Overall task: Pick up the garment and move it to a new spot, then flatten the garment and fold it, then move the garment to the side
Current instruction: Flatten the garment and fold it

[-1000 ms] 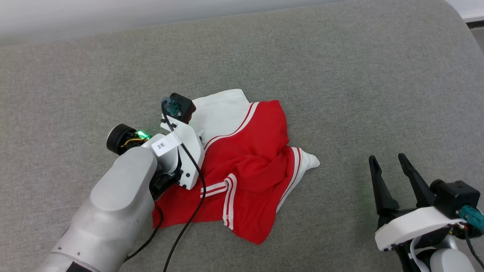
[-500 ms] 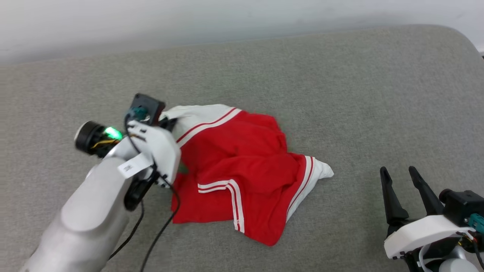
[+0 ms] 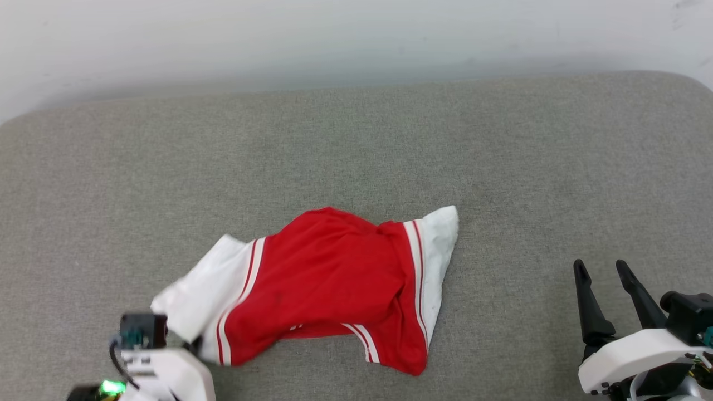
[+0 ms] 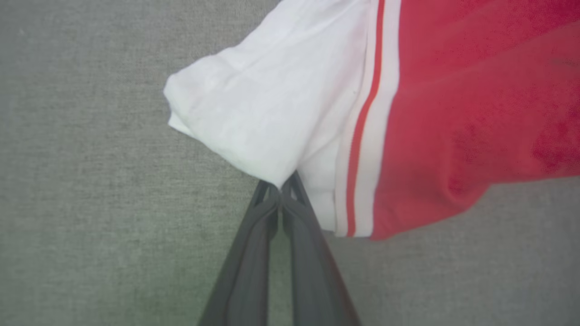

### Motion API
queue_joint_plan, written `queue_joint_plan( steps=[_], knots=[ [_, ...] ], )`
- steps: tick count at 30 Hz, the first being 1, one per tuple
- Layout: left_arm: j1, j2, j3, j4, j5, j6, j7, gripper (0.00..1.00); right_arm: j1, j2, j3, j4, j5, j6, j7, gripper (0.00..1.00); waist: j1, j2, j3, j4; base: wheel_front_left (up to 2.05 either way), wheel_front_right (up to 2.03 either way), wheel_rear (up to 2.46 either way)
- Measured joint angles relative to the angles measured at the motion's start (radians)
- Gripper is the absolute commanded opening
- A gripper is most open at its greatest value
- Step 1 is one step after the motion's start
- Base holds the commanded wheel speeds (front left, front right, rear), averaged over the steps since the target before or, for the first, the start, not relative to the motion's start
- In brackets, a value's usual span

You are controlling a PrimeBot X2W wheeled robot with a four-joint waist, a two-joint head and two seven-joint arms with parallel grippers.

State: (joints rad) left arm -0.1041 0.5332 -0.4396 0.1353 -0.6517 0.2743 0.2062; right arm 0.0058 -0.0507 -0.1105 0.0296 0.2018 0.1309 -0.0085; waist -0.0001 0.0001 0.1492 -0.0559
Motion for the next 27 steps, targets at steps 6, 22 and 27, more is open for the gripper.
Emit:
queue_joint_plan(
  steps=[6, 22, 27],
  knots=[
    [0.126, -0.037, 0.011, 0.012, -0.059, 0.016, -0.027, 0.00, 0.015, 0.000, -0.006, -0.020, -0.011, 0.000, 0.020, 1.00, -0.0001, 0.0000, -0.027, 0.006, 0.00, 0.00, 0.00],
    [0.102, -0.102, 0.033, 0.066, -0.019, -0.030, -0.305, 1.00, 0.058, 0.000, -0.016, -0.066, -0.026, 0.000, 0.080, 1.00, -0.0001, 0.0000, -0.111, 0.000, 0.00, 0.00, 0.00],
    [0.079, -0.105, 0.043, 0.028, 0.018, -0.030, -0.402, 1.00, 0.069, 0.000, -0.028, -0.075, -0.026, 0.000, 0.092, 1.00, 0.0000, 0.0000, -0.116, 0.009, 0.00, 0.00, 0.00]
  ],
)
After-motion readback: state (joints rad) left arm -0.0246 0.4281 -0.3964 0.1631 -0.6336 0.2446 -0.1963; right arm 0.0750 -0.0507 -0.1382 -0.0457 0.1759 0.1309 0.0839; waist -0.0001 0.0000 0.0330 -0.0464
